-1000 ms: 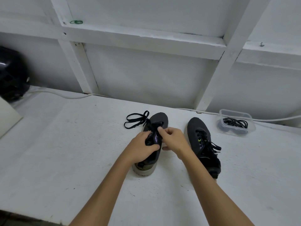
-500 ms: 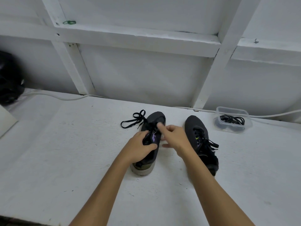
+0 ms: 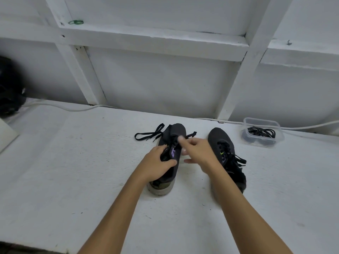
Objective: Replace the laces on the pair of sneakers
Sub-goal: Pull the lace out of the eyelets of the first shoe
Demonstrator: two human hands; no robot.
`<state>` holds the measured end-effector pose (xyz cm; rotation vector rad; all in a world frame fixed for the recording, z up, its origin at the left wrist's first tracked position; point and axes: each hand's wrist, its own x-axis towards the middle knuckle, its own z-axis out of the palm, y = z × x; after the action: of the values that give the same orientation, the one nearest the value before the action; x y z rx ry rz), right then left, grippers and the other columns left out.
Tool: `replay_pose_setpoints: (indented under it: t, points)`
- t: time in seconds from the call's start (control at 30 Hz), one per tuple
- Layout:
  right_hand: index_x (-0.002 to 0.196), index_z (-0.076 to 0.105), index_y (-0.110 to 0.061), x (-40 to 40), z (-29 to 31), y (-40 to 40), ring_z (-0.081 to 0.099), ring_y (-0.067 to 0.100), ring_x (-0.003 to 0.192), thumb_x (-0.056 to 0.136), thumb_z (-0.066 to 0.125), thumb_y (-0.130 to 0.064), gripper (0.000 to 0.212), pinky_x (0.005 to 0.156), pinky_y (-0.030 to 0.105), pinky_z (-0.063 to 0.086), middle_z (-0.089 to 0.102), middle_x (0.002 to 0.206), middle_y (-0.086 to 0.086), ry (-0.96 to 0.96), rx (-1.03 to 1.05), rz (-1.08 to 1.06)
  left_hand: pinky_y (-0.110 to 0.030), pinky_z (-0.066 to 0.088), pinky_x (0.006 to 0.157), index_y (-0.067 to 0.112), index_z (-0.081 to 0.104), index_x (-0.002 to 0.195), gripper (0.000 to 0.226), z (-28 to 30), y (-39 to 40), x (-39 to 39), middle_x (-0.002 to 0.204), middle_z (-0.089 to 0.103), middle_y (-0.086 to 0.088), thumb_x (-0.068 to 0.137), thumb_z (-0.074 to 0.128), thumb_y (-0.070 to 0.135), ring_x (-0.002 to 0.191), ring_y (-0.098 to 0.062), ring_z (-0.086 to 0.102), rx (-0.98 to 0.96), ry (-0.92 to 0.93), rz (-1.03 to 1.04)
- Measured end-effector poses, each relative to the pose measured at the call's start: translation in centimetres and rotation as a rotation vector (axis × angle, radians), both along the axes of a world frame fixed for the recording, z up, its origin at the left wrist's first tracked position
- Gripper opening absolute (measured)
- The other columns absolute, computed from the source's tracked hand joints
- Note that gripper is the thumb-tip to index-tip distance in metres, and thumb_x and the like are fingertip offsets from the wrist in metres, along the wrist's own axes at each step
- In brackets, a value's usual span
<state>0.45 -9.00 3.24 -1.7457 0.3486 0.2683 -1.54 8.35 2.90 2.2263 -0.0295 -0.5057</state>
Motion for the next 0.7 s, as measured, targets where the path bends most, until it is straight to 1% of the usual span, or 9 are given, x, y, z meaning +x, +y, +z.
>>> replay_pose_setpoints:
  t: [0.07,0.17,0.27,0.33,0.37,0.47,0.53,0.6,0.7]
  points:
    - [0.092,0.074,-0.014,-0.6,-0.7,0.9,0.069,0.012,0.080,0.091,0.074,-0.033,0.019,0.066,0.028,0.062,0.074,0.088,-0.001,-0.011,-0.049,0.110,-0.030,0.031,0.110,0.026,0.030,0.156,0.075,0.1,-0.1,0.0,0.160,0.031,0.009,0.092,0.064,0.044,0.144,-0.012,0.034,0.014,-0.008,-0.004]
    - [0.087,0.070,-0.015,-0.1,-1.9,1.2,0.065,0.014,0.071,0.095,0.069,-0.023,0.012,0.070,0.036,0.062,0.071,0.085,0.001,-0.095,-0.131,0.085,-0.027,0.032,0.105,0.026,0.031,0.155,0.073,0.1,0.0,0.0,0.158,0.033,0.009,0.092,0.064,0.043,0.141,-0.012,0.036,0.010,-0.008,-0.008]
    - [0.093,0.064,-0.016,0.8,-1.9,0.7,0.069,0.008,0.067,0.100,0.060,-0.023,0.010,0.070,0.041,0.063,0.069,0.094,0.006,-0.183,-0.070,-0.184,-0.027,0.033,0.105,0.028,0.032,0.155,0.075,0.1,0.0,0.0,0.157,0.034,0.011,0.091,0.065,0.046,0.140,-0.011,0.037,-0.004,0.002,-0.002]
    - [0.097,0.062,-0.016,1.0,-1.3,0.3,0.070,0.006,0.068,0.102,0.056,-0.024,0.011,0.062,0.032,0.061,0.066,0.099,0.007,-0.231,0.026,-0.398,-0.030,0.034,0.108,0.028,0.031,0.156,0.076,0.1,0.0,0.0,0.158,0.033,0.012,0.091,0.065,0.046,0.141,-0.012,0.037,-0.005,0.010,0.000]
    - [0.099,0.062,-0.015,1.0,-1.1,0.1,0.071,0.008,0.071,0.103,0.055,-0.025,0.013,0.060,0.028,0.060,0.066,0.099,0.005,-0.219,0.050,-0.425,-0.031,0.034,0.108,0.028,0.031,0.156,0.076,0.1,0.0,0.0,0.158,0.033,0.011,0.091,0.065,0.045,0.141,-0.012,0.036,-0.006,0.012,0.001]
    - [0.095,0.070,-0.011,0.3,-1.0,0.3,0.075,0.021,0.085,0.098,0.065,-0.036,0.026,0.062,0.030,0.061,0.073,0.089,0.002,-0.046,0.073,-0.147,-0.029,0.032,0.108,0.028,0.032,0.155,0.074,0.1,0.0,0.0,0.158,0.033,0.010,0.091,0.065,0.043,0.142,-0.012,0.036,0.000,0.000,0.001]
    - [0.096,0.074,-0.013,-0.4,-1.3,0.9,0.073,0.019,0.088,0.091,0.073,-0.037,0.025,0.065,0.029,0.061,0.075,0.091,0.002,0.025,0.028,0.040,-0.026,0.031,0.104,0.027,0.034,0.154,0.071,0.1,0.0,-0.1,0.157,0.034,0.009,0.092,0.064,0.041,0.141,-0.012,0.036,0.010,-0.011,-0.005]
    - [0.093,0.074,-0.013,-0.4,-1.7,1.1,0.071,0.018,0.084,0.092,0.074,-0.028,0.015,0.066,0.030,0.062,0.075,0.090,0.005,-0.016,-0.042,0.062,-0.026,0.032,0.100,0.028,0.037,0.152,0.067,0.2,-0.1,0.0,0.155,0.036,0.009,0.092,0.064,0.040,0.138,-0.012,0.039,0.008,-0.011,-0.004]
    - [0.090,0.068,-0.013,0.4,-1.9,1.1,0.072,0.019,0.077,0.098,0.065,-0.021,0.012,0.071,0.042,0.063,0.072,0.090,0.009,-0.114,-0.080,-0.040,-0.026,0.033,0.098,0.030,0.036,0.152,0.068,0.1,-0.1,0.0,0.154,0.037,0.010,0.092,0.064,0.042,0.136,-0.011,0.040,-0.002,-0.006,-0.002]
